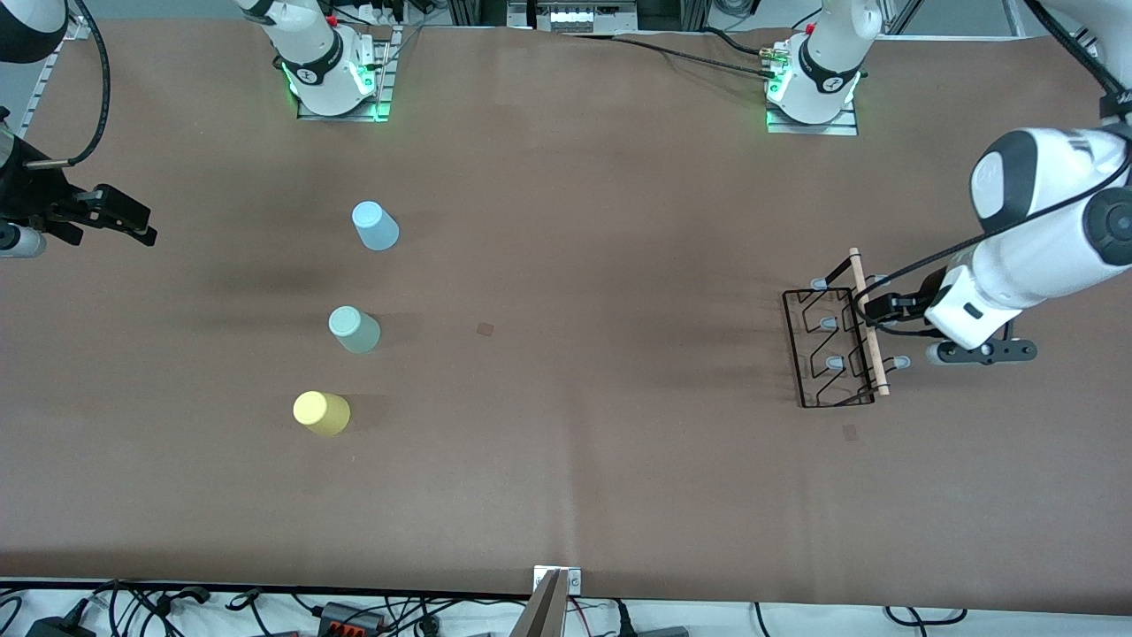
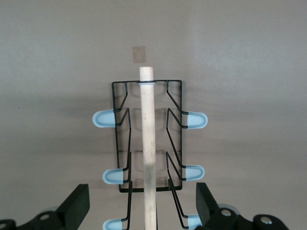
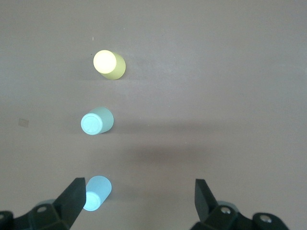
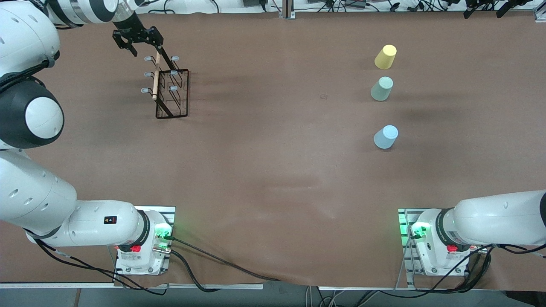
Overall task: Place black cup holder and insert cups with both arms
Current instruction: 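Lower the left gripper onto the rack's wooden dowel and close it, then lift and carry the wire rack toward the table center with the left gripper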
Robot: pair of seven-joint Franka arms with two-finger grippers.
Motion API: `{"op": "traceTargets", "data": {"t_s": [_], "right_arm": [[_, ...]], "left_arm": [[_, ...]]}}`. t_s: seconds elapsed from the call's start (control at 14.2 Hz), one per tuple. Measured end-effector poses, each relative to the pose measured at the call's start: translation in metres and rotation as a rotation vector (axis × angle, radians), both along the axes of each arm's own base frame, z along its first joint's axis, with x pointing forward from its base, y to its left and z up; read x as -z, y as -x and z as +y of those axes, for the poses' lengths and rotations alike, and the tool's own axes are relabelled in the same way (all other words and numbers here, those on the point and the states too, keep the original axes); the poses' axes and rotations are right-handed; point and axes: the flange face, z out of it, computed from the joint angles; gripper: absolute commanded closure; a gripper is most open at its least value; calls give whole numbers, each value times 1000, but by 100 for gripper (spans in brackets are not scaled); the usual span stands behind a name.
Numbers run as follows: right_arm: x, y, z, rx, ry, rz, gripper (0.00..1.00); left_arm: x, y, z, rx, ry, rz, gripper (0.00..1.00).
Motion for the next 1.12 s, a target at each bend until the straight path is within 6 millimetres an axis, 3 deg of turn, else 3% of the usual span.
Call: {"op": "traceTargets", "data": {"t_s": [0.14,0.21,0.7,1.12], "right_arm": [[0,0,0,0,0,0,0],[0,0,0,-1,0,0,0],[0,0,0,0,0,0,0],[0,0,0,0,0,0,0]], "left_arm": [[10,0,-11,17,1,13,29],[13,0,-15,23,1,16,33],[22,2,-15,24,1,34,36],[44,11,-15,22,0,30,42]]}}
